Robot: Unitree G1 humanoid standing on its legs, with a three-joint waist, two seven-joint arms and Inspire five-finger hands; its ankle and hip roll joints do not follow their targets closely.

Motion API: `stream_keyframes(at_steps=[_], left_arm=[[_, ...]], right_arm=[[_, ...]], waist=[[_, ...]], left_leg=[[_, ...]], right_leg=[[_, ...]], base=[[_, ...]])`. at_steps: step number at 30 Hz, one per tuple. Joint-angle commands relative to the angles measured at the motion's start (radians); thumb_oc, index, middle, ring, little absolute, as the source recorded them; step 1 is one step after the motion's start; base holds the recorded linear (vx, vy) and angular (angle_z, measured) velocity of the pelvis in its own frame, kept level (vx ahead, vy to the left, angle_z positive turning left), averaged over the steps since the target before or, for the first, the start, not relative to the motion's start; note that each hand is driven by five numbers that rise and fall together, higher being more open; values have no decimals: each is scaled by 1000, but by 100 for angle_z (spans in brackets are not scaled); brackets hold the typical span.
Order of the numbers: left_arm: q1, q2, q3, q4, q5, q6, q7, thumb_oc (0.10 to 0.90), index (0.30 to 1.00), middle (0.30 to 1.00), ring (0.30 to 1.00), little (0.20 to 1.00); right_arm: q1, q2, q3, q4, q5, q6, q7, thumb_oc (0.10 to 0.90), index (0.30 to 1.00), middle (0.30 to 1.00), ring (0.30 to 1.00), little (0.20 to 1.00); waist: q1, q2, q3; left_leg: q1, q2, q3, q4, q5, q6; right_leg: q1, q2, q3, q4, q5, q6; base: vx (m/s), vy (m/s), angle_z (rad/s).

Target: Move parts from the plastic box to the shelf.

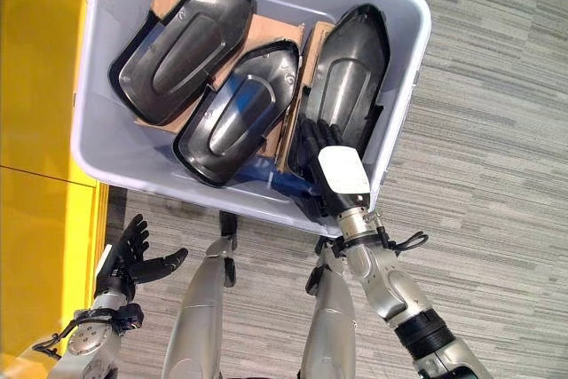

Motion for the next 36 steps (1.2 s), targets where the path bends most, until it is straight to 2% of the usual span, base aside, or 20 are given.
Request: stream_keyframes(at_steps=[1, 4, 15, 16, 17, 18, 19, 25, 29, 35, 36], left_arm=[[52, 26, 0, -52, -3, -64, 6, 900, 1000, 1000, 1000, 1000], [45, 34, -13, -52, -11, -71, -2, 900, 1000, 1000, 1000, 1000], [24, 46, -44, -45, -28, -86, -22, 900, 1000, 1000, 1000, 1000], [24, 46, -46, -44, -30, -86, -26, 900, 1000, 1000, 1000, 1000], [21, 45, -48, -44, -33, -85, -31, 900, 1000, 1000, 1000, 1000], [22, 45, -49, -44, -36, -87, -33, 900, 1000, 1000, 1000, 1000], [18, 46, -50, -42, -37, -86, -35, 900, 1000, 1000, 1000, 1000], [13, 51, -53, -38, -36, -81, -43, 900, 1000, 1000, 1000, 1000], [0, 46, -56, -39, -33, -73, -39, 900, 1000, 1000, 1000, 1000], [-11, 44, -49, -38, -18, -66, -36, 900, 1000, 1000, 1000, 1000], [-14, 42, -37, -25, -12, -60, -38, 900, 1000, 1000, 1000, 1000]], right_arm=[[-35, 1, 29, 61, -10, 28, -6, 900, 1000, 1000, 1000, 1000], [-94, 26, 49, 166, -23, 56, -29, 900, 1000, 1000, 1000, 1000], [-174, 61, 116, 415, -78, 94, -50, 900, 1000, 1000, 1000, 1000], [-177, 61, 122, 433, -87, 96, -45, 829, 901, 901, 901, 901], [-180, 66, 131, 457, -95, 99, -36, 829, 901, 901, 901, 901], [-180, 67, 134, 473, -97, 99, -35, 643, 640, 640, 640, 640], [-185, 70, 141, 494, -98, 100, -37, 400, 300, 300, 300, 300], [-165, 58, 149, 501, -109, 95, -23, 400, 300, 300, 300, 300], [-133, 44, 118, 454, -72, 81, -37, 400, 300, 300, 300, 300], [-32, -48, 30, 232, -56, 52, -51, 400, 300, 300, 300, 300], [-5, -78, 0, 168, -56, 35, -56, 400, 300, 300, 300, 300]], waist=[[29, 50, -14], [41, 66, -14], [59, 92, -14], [59, 93, -14], [61, 95, -14], [61, 96, -14], [62, 96, -14], [56, 88, -14], [47, 79, -14], [27, 54, -14], [17, 41, -14]], left_leg=[[-32, 8, 46, -15, -20, 12], [-43, 4, 44, -11, -19, 12], [-80, -2, 35, 19, -26, 11], [-84, -2, 35, 25, -27, 11], [-86, -2, 34, 26, -27, 10], [-88, -2, 34, 30, -28, 10], [-88, -2, 33, 31, -28, 10], [-79, -1, 30, 33, -29, 7], [-59, 4, 30, 22, -23, 6], [-2, 13, 27, -7, -13, 2], [19, 18, 29, -15, -12, -1]], right_leg=[[71, -34, 4, 129, -179, 32], [54, -38, 5, 145, -183, 29], [13, -43, 9, 198, -203, 24], [11, -43, 9, 204, -206, 24], [8, -43, 10, 209, -209, 23], [6, -43, 9, 213, -211, 23], [5, -42, 8, 217, -213, 22], [12, -40, 7, 223, -215, 23], [27, -37, 5, 215, -213, 23], [74, -31, -1, 198, -210, 25], [93, -27, -3, 190, -210, 25]], base=[[-14, 13, 4], [-5, 12, 3], [-1, 0, 0], [0, 0, 0], [-8, -1, 3], [0, 0, 0], [-3, -11, 4], [-3, -4, 2], [0, 0, 0], [-1, -16, 2], [7, -26, 8]])
